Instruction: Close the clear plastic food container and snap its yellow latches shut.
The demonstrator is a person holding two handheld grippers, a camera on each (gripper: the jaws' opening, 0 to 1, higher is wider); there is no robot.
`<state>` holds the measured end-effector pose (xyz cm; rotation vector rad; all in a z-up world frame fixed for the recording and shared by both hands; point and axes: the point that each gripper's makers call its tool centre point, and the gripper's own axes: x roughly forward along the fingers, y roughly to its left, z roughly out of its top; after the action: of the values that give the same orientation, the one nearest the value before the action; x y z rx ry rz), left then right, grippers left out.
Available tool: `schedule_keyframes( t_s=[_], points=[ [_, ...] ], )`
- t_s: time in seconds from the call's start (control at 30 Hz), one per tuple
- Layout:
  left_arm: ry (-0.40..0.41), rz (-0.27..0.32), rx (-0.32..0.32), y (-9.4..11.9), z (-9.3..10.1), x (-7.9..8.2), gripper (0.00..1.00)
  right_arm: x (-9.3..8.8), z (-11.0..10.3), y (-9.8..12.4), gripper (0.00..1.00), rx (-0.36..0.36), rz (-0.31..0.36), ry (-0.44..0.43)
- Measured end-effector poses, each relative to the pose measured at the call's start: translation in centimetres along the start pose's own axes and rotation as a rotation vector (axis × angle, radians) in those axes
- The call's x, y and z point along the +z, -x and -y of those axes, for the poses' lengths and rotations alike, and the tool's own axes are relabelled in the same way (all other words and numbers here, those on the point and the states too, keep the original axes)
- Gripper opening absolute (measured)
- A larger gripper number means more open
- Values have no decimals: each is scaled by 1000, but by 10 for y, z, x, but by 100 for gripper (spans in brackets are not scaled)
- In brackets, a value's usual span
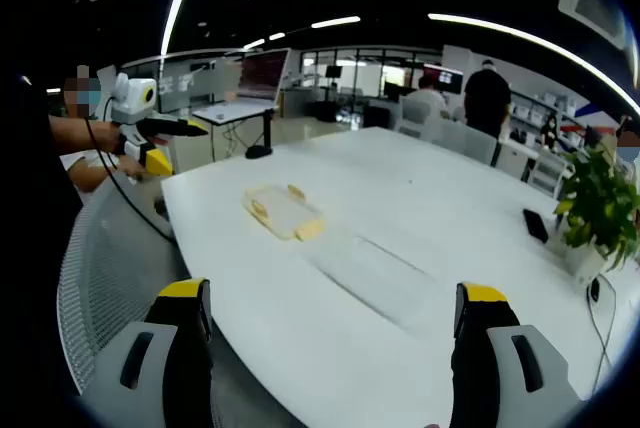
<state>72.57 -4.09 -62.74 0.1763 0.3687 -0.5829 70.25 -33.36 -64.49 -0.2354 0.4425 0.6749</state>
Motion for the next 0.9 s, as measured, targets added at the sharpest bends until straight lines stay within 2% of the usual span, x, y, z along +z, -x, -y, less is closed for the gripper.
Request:
schedule_keyframes(
  t_s=[0.9],
  points=[
    [-1, -4, 0, 2, -1, -3, 99, -2, 0, 3, 100, 5, -8, 7]
  ],
)
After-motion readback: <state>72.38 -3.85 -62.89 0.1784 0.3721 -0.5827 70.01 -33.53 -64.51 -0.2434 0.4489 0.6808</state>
